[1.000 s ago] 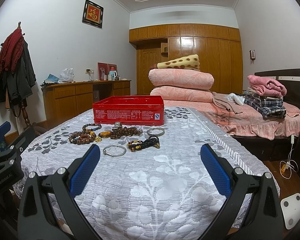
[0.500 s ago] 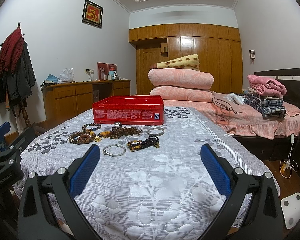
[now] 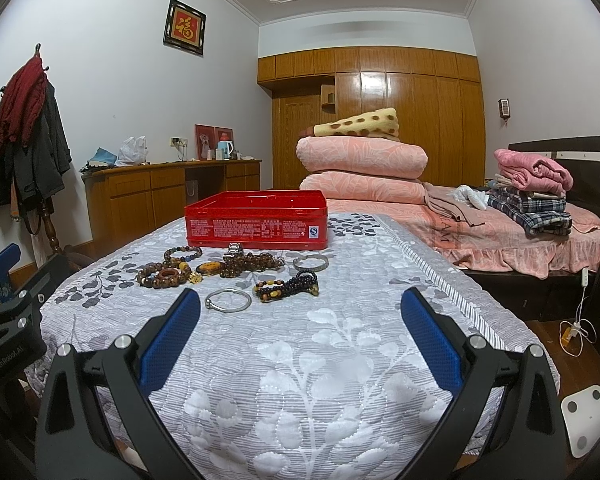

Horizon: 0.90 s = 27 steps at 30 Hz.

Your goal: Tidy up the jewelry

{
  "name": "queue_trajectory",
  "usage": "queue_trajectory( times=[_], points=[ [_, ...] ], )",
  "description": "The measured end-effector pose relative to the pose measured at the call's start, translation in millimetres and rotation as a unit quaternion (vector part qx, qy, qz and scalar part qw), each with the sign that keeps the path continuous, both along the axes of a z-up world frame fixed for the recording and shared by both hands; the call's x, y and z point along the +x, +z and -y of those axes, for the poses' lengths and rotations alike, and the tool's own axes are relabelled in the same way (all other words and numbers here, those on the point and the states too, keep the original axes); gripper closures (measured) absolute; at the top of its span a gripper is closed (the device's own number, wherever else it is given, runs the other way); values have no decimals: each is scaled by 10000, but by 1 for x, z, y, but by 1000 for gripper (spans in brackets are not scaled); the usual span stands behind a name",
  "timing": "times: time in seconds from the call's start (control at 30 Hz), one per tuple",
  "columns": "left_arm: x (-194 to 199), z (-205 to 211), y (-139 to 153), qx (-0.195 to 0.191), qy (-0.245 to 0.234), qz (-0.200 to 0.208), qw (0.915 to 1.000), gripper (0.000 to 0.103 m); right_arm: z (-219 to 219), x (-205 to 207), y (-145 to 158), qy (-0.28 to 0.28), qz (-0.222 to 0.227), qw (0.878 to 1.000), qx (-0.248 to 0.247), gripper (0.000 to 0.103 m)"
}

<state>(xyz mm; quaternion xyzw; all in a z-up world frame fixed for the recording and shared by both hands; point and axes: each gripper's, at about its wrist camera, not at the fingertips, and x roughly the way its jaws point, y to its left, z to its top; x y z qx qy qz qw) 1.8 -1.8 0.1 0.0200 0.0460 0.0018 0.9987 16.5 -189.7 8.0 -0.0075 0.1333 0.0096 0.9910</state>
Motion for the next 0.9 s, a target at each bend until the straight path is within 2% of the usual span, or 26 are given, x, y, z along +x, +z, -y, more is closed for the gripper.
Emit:
queue_trajectory(
  times=[0.57,0.7,0.9],
  points=[
    [1,0,0,8,-5,-40,10000,6,0,2,-1,8,-18,10000,2,6],
    [9,-8,0,17,4,-185,9998,6,5,10,0,-3,-155,9999,36,6],
    [35,-14,6,-128,-92,-802,9967,6,11,30,3,68,-587,9982,108,6]
  ],
)
